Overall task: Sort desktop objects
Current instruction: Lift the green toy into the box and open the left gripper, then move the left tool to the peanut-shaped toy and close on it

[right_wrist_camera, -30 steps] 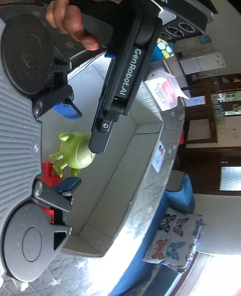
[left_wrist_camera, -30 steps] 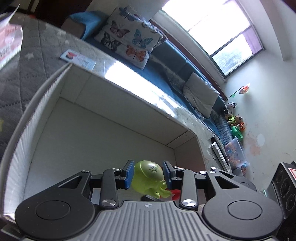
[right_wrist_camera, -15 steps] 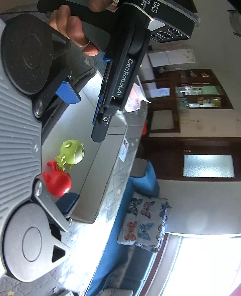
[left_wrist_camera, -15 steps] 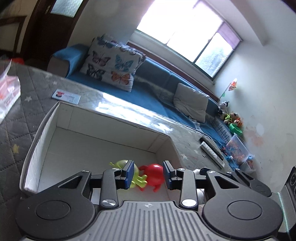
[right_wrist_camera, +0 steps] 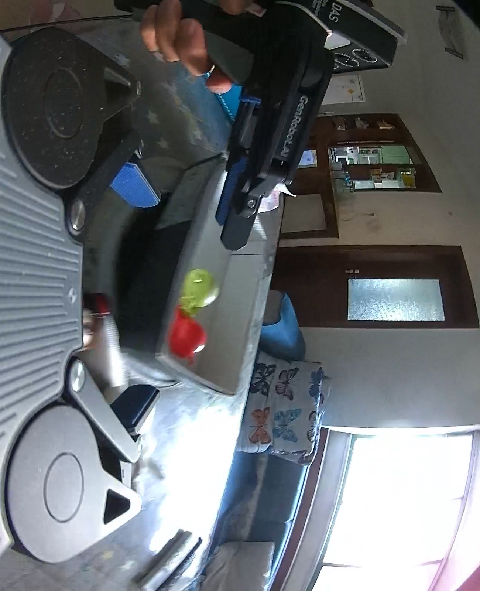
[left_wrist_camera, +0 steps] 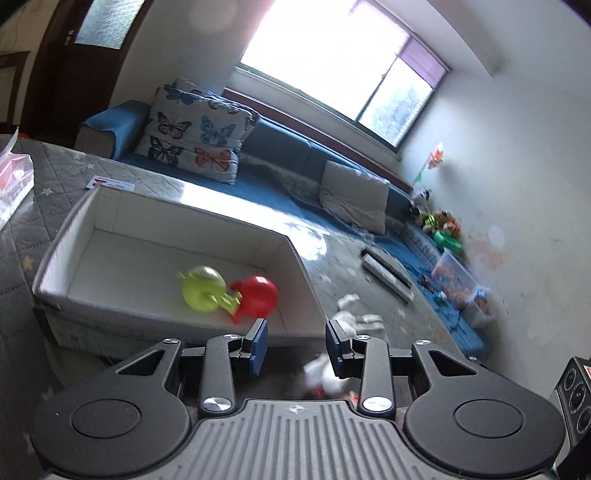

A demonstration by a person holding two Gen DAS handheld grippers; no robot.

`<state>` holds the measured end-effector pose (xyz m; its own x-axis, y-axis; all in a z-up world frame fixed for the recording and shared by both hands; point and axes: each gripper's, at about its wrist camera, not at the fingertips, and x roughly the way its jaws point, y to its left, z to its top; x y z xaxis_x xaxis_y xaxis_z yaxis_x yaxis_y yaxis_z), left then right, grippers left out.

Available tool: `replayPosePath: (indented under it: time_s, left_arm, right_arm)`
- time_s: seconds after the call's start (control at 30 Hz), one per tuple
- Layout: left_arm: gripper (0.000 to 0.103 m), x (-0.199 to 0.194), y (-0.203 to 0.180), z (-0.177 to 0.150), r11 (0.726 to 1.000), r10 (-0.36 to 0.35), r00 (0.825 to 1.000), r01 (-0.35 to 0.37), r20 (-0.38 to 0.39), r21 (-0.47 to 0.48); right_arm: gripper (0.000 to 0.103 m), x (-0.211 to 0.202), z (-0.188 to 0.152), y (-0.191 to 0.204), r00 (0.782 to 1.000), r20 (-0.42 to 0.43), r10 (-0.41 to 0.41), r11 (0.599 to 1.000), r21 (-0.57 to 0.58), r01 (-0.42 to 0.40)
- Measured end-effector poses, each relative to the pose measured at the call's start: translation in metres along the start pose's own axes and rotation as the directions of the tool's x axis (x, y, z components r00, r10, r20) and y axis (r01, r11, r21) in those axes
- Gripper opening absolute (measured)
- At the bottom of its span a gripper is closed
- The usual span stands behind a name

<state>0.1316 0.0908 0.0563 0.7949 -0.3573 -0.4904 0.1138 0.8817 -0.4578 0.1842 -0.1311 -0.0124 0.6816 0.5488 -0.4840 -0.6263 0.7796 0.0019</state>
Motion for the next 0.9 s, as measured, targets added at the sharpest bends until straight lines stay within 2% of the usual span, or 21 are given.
replayPosePath:
  time_s: [0.2, 0.33, 0.53, 0.9]
  left_arm:
    - [0.037, 0.0, -0.02, -0.029, 0.999, -0.039, 0.998, 0.04, -0.044, 0.031]
    - [0.037, 0.009, -0.035, -0.046, 0.996, -0.057, 0.994, 0.063, -0.096, 0.062]
    - [0.037, 0.018, -0.05, -0.064, 0.993, -0.082, 0.986, 0.093, -0.148, 0.073]
    - [0.037, 0.052, -0.077, -0.085, 0.984, -0.124, 0.957, 0.152, -0.26, 0.088]
  right_arm:
    - [0.103, -0.026, -0.031, -0.011, 0.999, -0.019, -0.026, 0.997, 0.077, 0.027]
    - [0.103, -0.03, -0.044, -0.024, 0.996, -0.083, -0.013, 0.991, 0.129, 0.024]
    - [0.103, -0.036, -0.064, -0.034, 0.992, -0.121, -0.04, 0.989, 0.138, 0.056]
    - [0.103, -0.036, -0.083, -0.062, 0.982, -0.161, -0.103, 0.973, 0.187, 0.133]
